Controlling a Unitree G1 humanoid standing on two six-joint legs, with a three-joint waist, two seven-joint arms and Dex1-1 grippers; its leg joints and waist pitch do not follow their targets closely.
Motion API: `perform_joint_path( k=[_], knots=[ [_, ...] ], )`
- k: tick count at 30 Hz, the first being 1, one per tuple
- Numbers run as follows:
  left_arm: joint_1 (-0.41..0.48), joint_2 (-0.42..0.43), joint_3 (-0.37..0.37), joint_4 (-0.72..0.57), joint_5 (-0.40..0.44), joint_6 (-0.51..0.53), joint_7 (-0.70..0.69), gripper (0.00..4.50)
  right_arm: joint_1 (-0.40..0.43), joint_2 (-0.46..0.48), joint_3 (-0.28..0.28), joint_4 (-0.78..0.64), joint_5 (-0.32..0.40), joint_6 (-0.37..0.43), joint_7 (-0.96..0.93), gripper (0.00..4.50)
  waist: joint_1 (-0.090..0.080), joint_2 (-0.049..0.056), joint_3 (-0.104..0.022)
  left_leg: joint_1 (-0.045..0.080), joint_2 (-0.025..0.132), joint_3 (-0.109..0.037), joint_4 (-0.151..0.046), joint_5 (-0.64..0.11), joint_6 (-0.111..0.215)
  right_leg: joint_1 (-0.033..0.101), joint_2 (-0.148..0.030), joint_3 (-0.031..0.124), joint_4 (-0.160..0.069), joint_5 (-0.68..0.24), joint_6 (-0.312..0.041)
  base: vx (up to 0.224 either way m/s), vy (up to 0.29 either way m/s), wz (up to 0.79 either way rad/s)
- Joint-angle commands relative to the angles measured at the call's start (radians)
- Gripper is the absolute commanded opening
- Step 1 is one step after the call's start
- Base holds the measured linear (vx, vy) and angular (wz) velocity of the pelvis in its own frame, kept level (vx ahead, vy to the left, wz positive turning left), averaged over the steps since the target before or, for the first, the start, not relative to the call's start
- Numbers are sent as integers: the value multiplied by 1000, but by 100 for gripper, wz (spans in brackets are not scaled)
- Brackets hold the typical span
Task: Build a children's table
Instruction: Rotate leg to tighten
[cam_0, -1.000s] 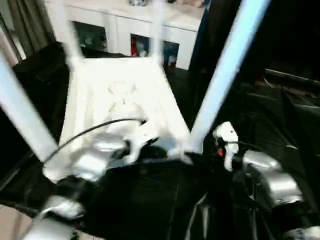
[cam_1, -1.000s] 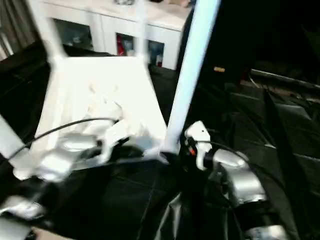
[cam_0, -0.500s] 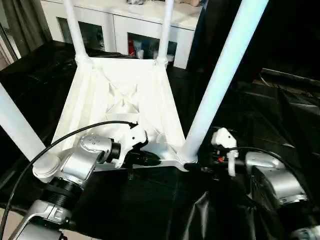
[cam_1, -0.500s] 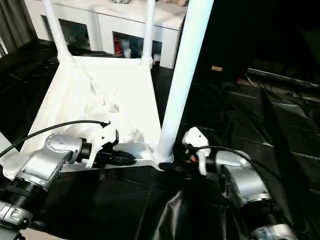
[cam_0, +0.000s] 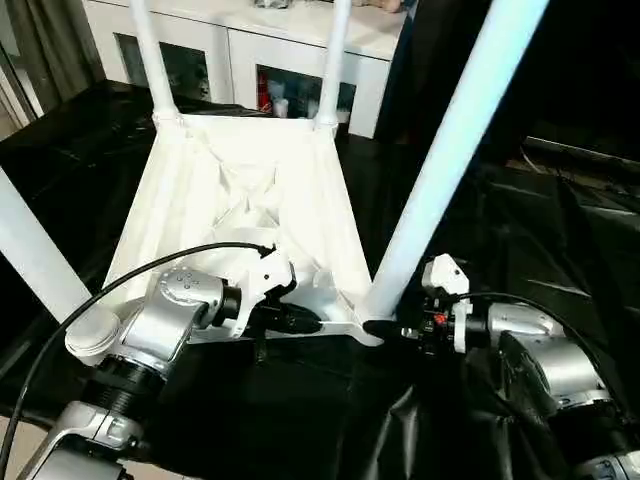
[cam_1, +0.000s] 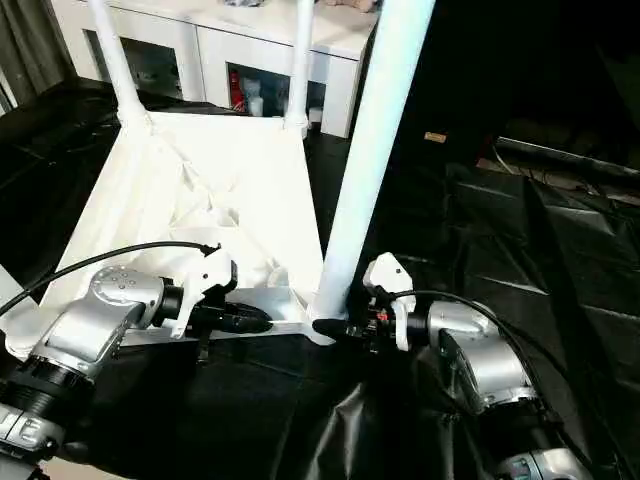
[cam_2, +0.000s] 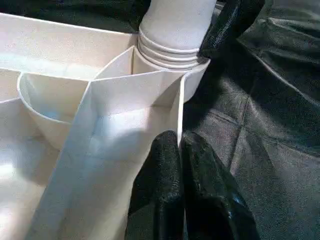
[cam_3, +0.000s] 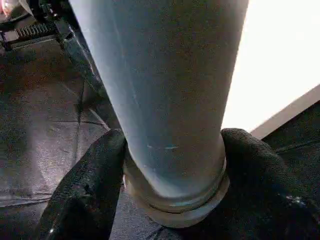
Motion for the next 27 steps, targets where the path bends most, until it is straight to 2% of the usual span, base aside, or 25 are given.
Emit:
perform_joint_path(
  k=[1, 4, 8, 10, 11, 12, 13, 14, 15, 16, 17, 18, 19, 20, 21, 23, 24, 27],
  knots=[
    [29, -29, -4, 9, -53, 4, -1, 0, 9, 0, -2, 2, -1, 8, 1, 270, 3, -15, -49, 0, 21, -4, -52, -148, 76, 44, -38, 29, -63, -145, -213, 0, 0, 0],
    [23, -47, 2, 23, -43, 0, 38, 0, 7, 21, -13, 22, -9, 3, -43, 267, 2, -17, -49, -1, 20, -4, -52, -150, 72, 44, -38, 29, -64, -157, -207, 0, 0, 0],
    [-5, -100, 17, 65, -16, -6, 141, 0, -4, 87, -61, 54, -2, 19, -179, 266, -1, -20, -46, -3, 19, -7, -56, -181, 49, 43, -40, 28, -73, -244, -181, 0, 0, 0],
    [-31, -142, 14, 105, 13, -9, 218, 0, -7, 131, -78, 69, -8, 26, -275, 265, -2, -18, -46, 1, 18, -7, -56, -200, 34, 39, -41, 29, -81, -293, -157, 0, 0, 0],
    [-46, -163, 10, 129, 31, -17, 260, 0, -9, 155, -86, 76, -15, 24, -325, 265, -2, -14, -45, 3, 19, -6, -57, -205, 31, 35, -41, 31, -82, -297, -156, 0, 0, 0],
    [-46, -163, 10, 129, 31, -17, 260, 0, -9, 155, -86, 76, -15, 24, -325, 265, -2, -16, -46, 4, 18, -7, -57, -210, 23, 35, -40, 30, -83, -299, -154, 0, 0, 0],
    [-67, -194, 2, 162, 53, -20, 315, 0, -15, 191, -99, 85, -25, 29, -405, 264, -1, -13, -47, 1, 18, -9, -59, -209, 20, 38, -41, 29, -82, -299, -149, 0, 0, 0],
    [-70, -199, 1, 166, 55, -19, 321, 0, -16, 196, -101, 86, -26, 30, -416, 264, -2, -13, -45, 2, 18, -8, -60, -214, 19, 35, -39, 30, -85, -305, -145, 0, 0, 0],
    [-107, -255, -8, 214, 76, -2, 404, 0, -24, 249, -104, 84, -68, 45, -542, 264, -1, -14, -46, 4, 17, -9, -59, -221, 17, 37, -40, 29, -85, -310, -141, 0, 0, 0],
    [-108, -257, -8, 215, 77, -1, 406, 0, -24, 251, -103, 84, -70, 45, -546, 264, -2, -7, -48, 5, 17, -8, -60, -211, 8, 33, -37, 31, -84, -287, -141, 0, 0, 0],
    [-120, -275, -12, 229, 83, 8, 429, 0, -26, 266, -99, 81, -88, 49, -582, 264, -3, -6, -46, 5, 16, -9, -60, -215, 2, 32, -37, 31, -84, -286, -141, 0, 0, 0],
    [-145, -313, -20, 259, 100, 18, 471, 0, -30, 303, -90, 67, -109, 60, -636, 264, -1, -9, -49, 3, 16, -11, -61, -218, 0, 37, -38, 29, -82, -286, -141, 0, 0, 0],
    [-146, -315, -22, 260, 101, 20, 470, 0, -30, 305, -88, 65, -110, 59, -637, 264, -2, -8, -47, 3, 16, -10, -61, -221, 0, 35, -37, 30, -84, -281, -138, 0, 0, 0],
    [-152, -324, -29, 263, 105, 26, 469, 0, -30, 315, -79, 53, -113, 55, -639, 264, -1, 2, -48, 4, 15, -12, -62, -230, -1, 35, -38, 30, -84, -281, -139, 0, 0, 0],
    [-156, -332, -33, 269, 109, 29, 467, 0, -29, 321, -66, 39, -118, 43, -634, 264, -2, -4, -49, 2, 15, -11, -61, -229, 4, 37, -37, 29, -85, -266, -137, 0, 0, 0],
    [-164, -337, -43, 277, 120, 27, 457, 0, -23, 326, -58, 14, -100, 27, -603, 264, 0, 0, -50, 3, 15, -10, -60, -223, 10, 38, -36, 30, -82, -226, -146, 0, 0, 0],
    [-164, -332, -46, 278, 120, 28, 442, 0, -19, 322, -65, -2, -80, 30, -584, 320, 1, 1, -51, 2, 15, -10, -60, -214, 17, 40, -36, 30, -79, -200, -153, 0, 0, 0],
    [-155, -308, -58, 263, 117, 43, 392, 0, -16, 295, -69, -19, -60, 31, -535, 337, 3, 0, -53, 1, 16, -10, -58, -199, 27, 43, -35, 29, -76, -164, -166, 0, 0, 0]
  ],
)
